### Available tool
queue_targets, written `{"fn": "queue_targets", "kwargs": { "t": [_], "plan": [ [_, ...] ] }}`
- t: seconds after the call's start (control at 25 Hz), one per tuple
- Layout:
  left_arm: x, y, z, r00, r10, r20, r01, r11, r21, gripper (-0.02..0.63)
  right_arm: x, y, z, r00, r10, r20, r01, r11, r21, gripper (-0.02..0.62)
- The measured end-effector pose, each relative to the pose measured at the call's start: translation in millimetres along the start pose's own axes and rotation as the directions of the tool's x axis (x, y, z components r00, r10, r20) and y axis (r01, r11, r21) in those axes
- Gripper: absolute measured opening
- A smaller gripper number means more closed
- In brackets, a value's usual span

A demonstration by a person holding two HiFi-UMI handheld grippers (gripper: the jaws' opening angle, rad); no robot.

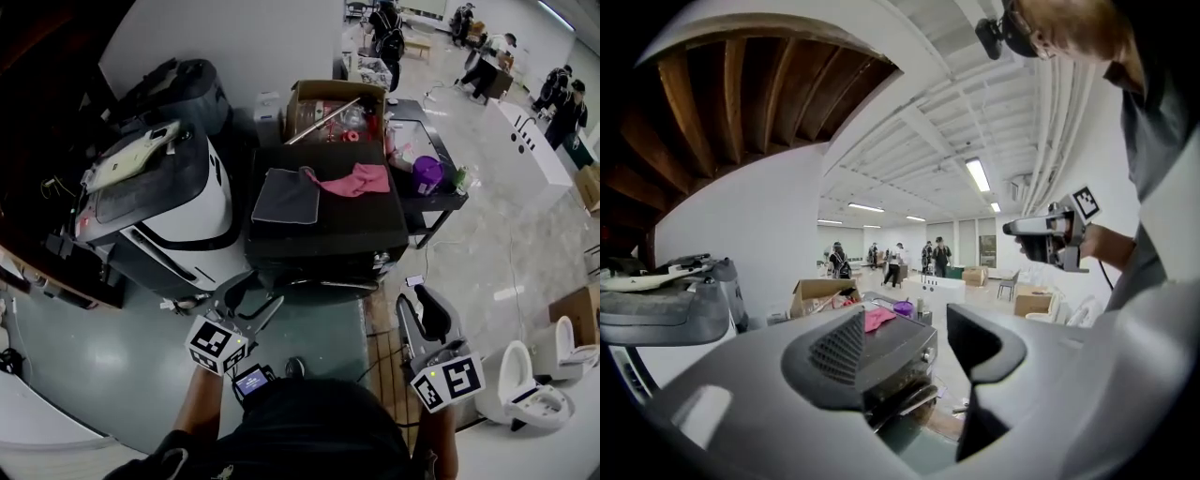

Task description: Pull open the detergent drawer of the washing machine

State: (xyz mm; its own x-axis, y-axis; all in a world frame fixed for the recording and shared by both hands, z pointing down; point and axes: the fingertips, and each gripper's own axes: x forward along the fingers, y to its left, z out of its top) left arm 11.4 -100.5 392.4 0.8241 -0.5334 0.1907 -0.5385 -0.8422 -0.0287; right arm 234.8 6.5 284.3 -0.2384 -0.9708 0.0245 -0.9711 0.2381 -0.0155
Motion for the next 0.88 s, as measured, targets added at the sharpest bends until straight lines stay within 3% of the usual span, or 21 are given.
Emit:
{"fn": "queue_targets", "kwargs": {
  "t": [0.6,0.88],
  "plan": [
    [20,57,-31,0.993,-0.121,0.008,0.121,0.991,-0.049,0.324,23,27,8,0.987,-0.162,-0.018,0.161,0.985,-0.054,0.105],
    [31,75,-63,0.991,-0.132,-0.012,0.129,0.984,-0.125,0.324,39,38,1,0.985,-0.162,-0.063,0.158,0.985,-0.068,0.105]
  ]
}}
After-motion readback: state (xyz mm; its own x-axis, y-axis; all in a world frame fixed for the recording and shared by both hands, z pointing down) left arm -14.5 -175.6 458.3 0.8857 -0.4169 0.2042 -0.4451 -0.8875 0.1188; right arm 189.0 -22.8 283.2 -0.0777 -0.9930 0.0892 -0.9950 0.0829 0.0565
